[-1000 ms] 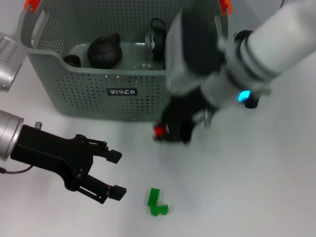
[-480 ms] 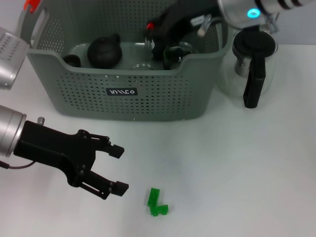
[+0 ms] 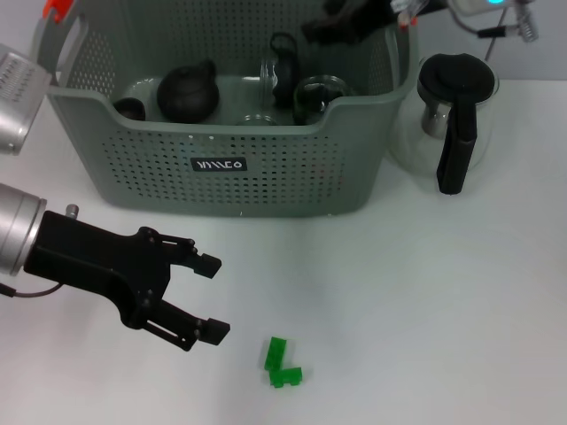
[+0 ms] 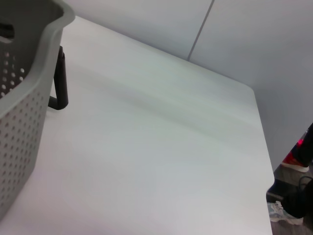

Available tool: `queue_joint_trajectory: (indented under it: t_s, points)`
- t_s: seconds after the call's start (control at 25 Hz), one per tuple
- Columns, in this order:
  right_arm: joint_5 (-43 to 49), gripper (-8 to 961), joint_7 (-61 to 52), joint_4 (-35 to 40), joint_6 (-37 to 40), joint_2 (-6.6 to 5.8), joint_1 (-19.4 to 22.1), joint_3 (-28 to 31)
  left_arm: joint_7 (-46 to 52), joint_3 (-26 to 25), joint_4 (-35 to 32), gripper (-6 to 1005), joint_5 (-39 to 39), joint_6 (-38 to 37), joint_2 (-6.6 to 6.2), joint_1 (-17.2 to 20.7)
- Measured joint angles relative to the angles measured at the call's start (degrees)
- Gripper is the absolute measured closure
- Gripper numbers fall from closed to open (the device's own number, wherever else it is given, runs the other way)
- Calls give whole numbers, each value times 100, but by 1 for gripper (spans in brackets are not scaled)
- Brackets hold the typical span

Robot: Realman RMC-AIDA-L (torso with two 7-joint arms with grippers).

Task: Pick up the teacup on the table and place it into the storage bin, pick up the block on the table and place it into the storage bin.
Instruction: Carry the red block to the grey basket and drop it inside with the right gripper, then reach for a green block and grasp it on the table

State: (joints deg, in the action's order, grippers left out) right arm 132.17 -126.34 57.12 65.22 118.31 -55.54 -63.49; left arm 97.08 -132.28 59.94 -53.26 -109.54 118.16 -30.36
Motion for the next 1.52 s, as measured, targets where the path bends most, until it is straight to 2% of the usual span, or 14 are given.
queue_joint_trajectory:
  t_s: [0.16, 0.32, 0.56, 0.76, 0.88, 1.08, 1.24, 1.52]
  points:
    - [-74, 467, 23, 305, 20, 32, 155, 176, 8, 0, 2, 35, 4, -40, -9, -19]
    - [-393, 265, 106, 847, 419, 68, 401, 227, 32, 38, 38, 36, 10, -84, -31, -29]
    - [-1116, 143, 520, 1564, 1575, 39, 904, 254, 90, 55, 49, 36, 30, -102, -75, -58]
    - [-1284, 42, 941, 1696, 2340, -3, 1268, 280, 47, 62, 47, 36, 188, -103, -85, -58]
    - [-1287, 30, 1305, 1670, 2853, 54, 1532, 275, 38, 62, 40, 36, 253, -100, -83, -67]
    - [-1249, 29, 1539, 1627, 3205, 105, 1719, 241, 67, 155, 22, 36, 313, -55, -62, -116]
    - [-1235, 28, 1548, 1591, 3327, 69, 1864, 332, 108, 250, 68, 36, 321, -50, -10, -193]
    - [-1134, 26, 1611, 1467, 3610, 41, 1972, 434, 237, 456, 67, 36, 424, -43, 3, -346]
